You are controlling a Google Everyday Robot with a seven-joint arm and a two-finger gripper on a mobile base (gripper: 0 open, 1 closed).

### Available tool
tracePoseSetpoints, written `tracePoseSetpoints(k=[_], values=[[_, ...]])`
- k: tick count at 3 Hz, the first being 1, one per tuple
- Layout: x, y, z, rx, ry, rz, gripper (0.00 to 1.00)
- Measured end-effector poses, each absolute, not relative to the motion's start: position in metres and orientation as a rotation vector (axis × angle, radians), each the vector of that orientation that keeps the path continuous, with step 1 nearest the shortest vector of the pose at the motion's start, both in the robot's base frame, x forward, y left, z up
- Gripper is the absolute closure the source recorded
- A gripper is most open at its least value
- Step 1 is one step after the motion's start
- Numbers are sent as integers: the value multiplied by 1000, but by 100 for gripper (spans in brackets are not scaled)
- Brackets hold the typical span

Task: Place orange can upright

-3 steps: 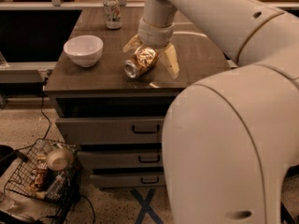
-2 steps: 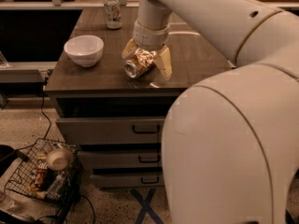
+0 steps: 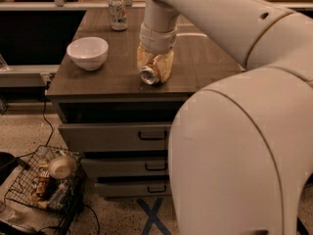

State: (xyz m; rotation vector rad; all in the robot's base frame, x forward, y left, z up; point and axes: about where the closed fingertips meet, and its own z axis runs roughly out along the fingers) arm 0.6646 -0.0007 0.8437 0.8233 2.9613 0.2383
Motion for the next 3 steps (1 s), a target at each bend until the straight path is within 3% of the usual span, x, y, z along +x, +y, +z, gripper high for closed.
tracePoseSetpoints(k=[1,2,3], values=[[665,0,842,811,2965,238,84],[666,1,840,799,2968,237,100],[666,1,840,799,2968,237,100]])
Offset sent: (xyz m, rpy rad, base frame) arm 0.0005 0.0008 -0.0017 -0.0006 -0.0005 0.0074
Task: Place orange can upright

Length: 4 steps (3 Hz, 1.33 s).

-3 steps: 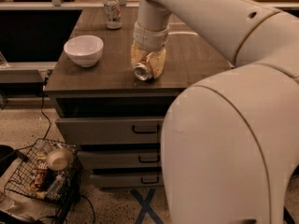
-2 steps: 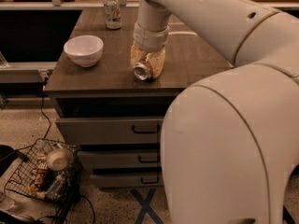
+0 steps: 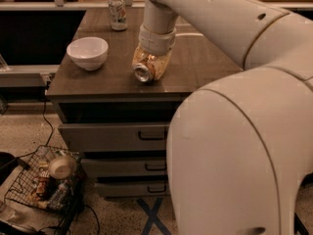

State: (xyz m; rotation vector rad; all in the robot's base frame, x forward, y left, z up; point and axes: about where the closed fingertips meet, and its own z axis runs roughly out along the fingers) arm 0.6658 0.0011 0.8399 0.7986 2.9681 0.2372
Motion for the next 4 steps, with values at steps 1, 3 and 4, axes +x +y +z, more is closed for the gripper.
tracePoseSetpoints(k=[1,3,4], values=[[668,-2,845,796,2924,319,100],[683,-36,908,694,2638,577,100],[686,-54,936,571,2497,721,100]])
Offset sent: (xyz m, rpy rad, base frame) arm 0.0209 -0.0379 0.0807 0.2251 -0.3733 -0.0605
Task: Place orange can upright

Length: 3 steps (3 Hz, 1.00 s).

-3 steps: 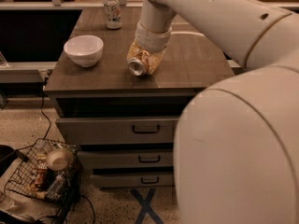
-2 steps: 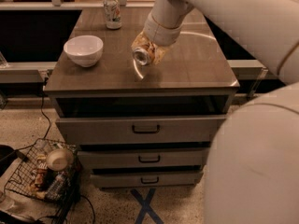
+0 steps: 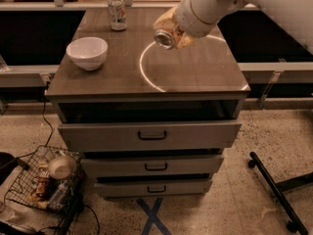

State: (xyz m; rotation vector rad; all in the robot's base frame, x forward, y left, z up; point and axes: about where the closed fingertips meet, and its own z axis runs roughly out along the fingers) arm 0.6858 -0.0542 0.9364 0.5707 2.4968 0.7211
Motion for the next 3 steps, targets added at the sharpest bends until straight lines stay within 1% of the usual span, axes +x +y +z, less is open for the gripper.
tracePoseSetpoints(k=[1,3], values=[[697,-67,967,467,2334,888,100],[707,-91,1005,256,2137,1119,100]])
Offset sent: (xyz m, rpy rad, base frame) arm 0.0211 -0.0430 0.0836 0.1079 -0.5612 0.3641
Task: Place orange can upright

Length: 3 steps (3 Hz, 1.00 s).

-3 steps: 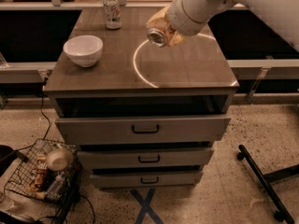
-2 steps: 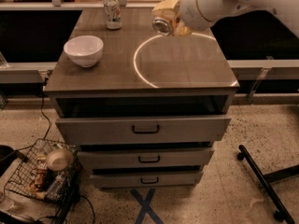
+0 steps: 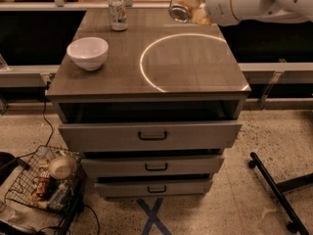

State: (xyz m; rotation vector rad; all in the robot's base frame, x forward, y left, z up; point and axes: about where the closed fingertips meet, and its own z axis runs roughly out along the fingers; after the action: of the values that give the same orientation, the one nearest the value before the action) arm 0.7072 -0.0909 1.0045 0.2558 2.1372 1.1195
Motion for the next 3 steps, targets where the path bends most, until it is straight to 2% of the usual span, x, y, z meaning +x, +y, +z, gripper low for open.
tracePoseSetpoints(k=[1,3], values=[[700,-99,1014,85,2068,1090,100],[680,-111,1011,-190,1895,898,100]])
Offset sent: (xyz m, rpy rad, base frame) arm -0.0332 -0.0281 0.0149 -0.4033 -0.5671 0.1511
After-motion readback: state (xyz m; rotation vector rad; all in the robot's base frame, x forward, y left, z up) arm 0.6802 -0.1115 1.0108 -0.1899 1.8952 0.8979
